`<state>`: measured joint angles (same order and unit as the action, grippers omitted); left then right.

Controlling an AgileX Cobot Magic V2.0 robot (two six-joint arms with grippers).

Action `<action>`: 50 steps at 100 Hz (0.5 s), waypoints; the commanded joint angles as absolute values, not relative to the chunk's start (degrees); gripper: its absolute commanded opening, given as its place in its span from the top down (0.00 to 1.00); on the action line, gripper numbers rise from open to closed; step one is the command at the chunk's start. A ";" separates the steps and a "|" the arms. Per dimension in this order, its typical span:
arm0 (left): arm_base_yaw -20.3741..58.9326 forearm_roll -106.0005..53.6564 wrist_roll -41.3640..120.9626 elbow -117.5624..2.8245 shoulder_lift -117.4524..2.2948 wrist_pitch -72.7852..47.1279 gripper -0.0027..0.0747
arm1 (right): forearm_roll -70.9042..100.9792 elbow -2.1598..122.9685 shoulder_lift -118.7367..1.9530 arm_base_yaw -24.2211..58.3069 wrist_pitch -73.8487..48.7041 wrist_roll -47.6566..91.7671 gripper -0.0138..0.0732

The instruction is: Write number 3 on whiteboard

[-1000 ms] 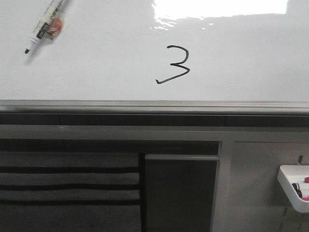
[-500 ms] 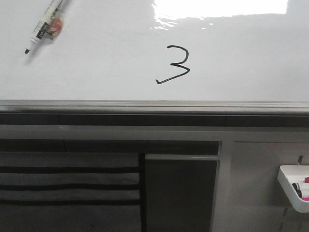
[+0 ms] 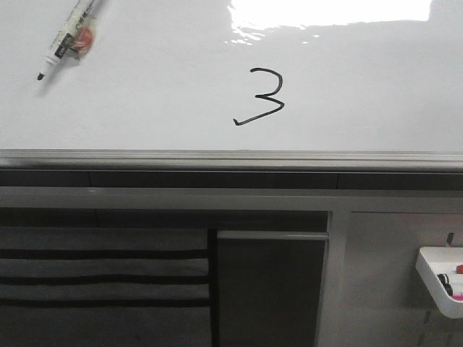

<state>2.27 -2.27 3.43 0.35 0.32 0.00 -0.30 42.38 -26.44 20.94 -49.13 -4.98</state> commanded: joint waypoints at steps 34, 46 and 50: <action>1.48 -2.32 2.72 0.49 2.14 4.87 0.99 | -1.03 43.78 -26.92 20.60 -45.20 -4.95 0.93; 1.48 -2.32 2.72 0.49 2.14 4.87 0.99 | -1.03 43.78 -26.92 20.60 -45.00 -4.95 0.93; 1.48 -2.32 2.72 0.49 2.14 4.87 0.99 | -1.03 43.35 -26.20 20.71 -44.78 -4.95 0.93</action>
